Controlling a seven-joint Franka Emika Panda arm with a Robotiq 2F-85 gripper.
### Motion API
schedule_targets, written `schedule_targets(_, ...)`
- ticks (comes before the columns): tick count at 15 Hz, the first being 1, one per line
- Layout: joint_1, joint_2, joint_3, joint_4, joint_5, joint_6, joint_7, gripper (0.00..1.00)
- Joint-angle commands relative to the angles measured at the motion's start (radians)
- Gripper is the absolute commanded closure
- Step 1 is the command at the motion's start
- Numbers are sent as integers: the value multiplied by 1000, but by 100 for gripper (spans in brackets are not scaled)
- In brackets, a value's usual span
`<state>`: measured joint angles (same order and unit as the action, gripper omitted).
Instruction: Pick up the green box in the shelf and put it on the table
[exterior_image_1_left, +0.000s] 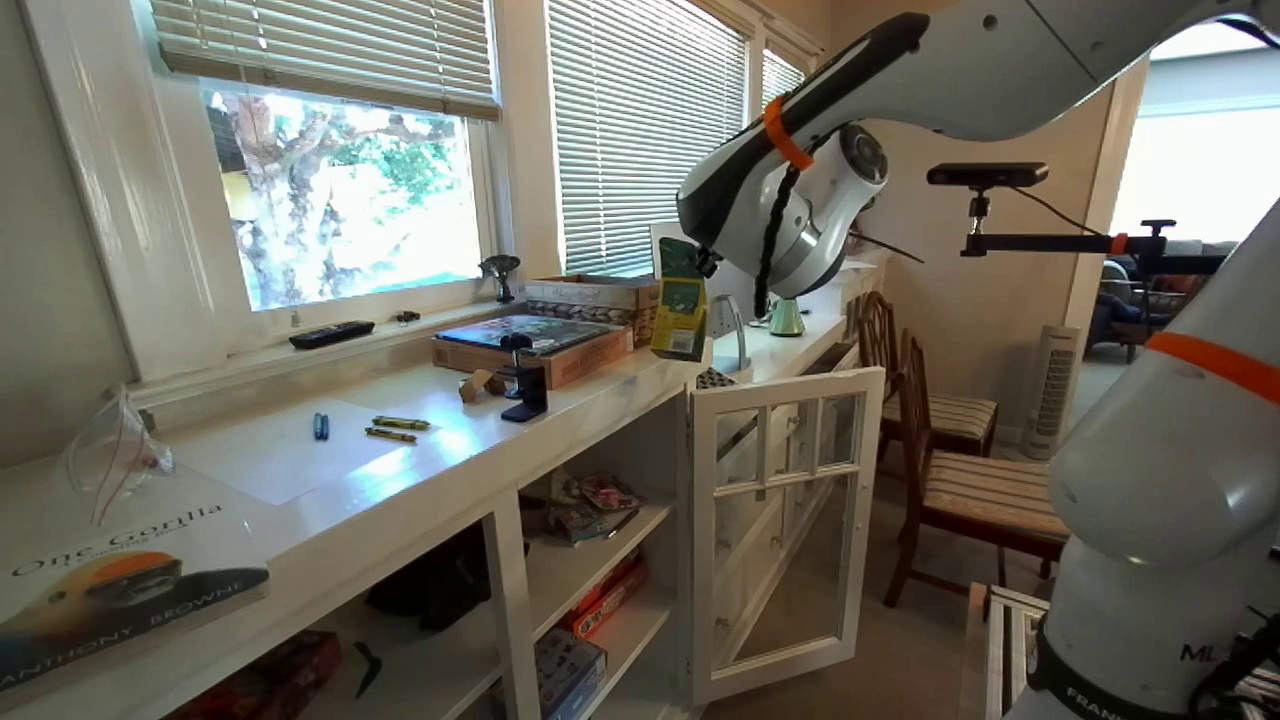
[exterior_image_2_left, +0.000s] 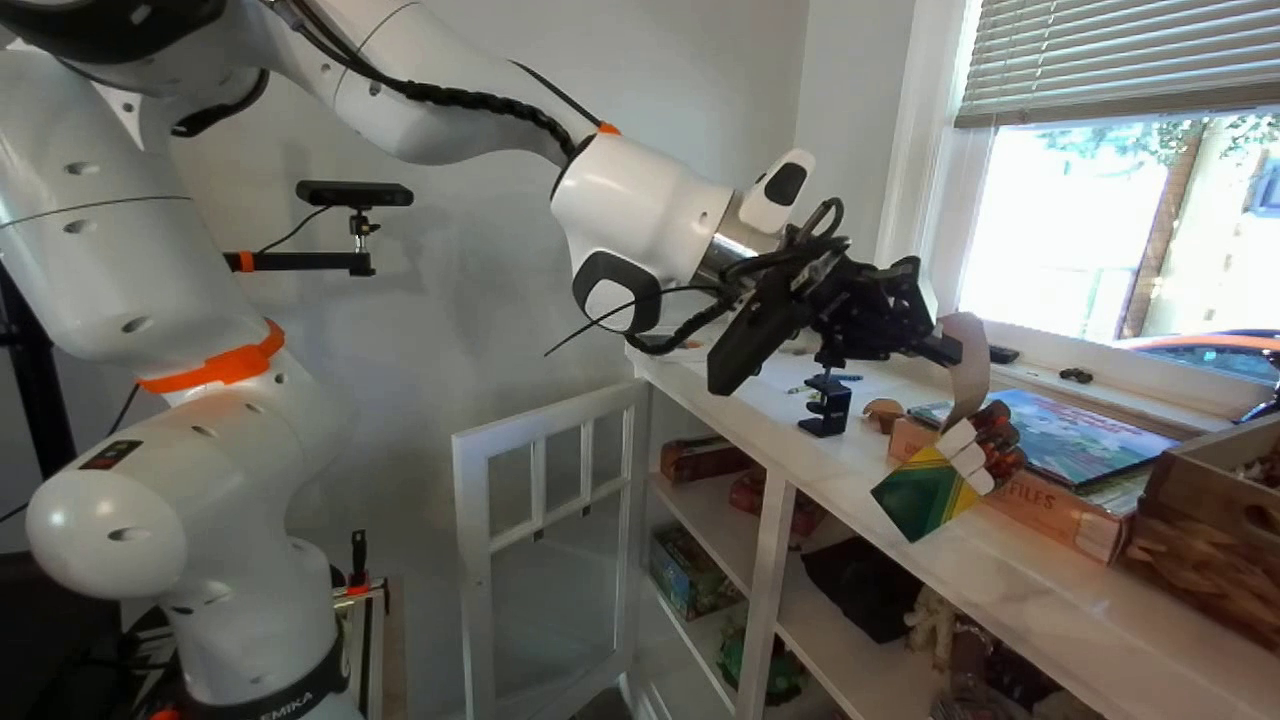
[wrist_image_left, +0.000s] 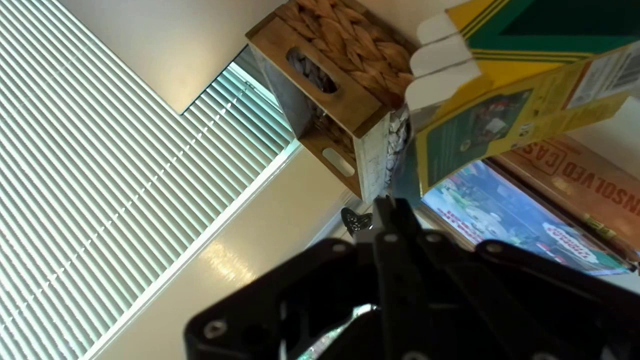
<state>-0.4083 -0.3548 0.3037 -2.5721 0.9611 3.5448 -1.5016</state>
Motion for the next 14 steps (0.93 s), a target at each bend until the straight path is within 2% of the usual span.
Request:
schedule_targets(1, -84, 54, 73, 71, 37, 13, -83, 100)
schedule_targets(8, -200, 182, 187, 169, 35, 90, -160, 100)
schedule_targets(14, -219, 297, 235, 287, 60, 178, -257, 100)
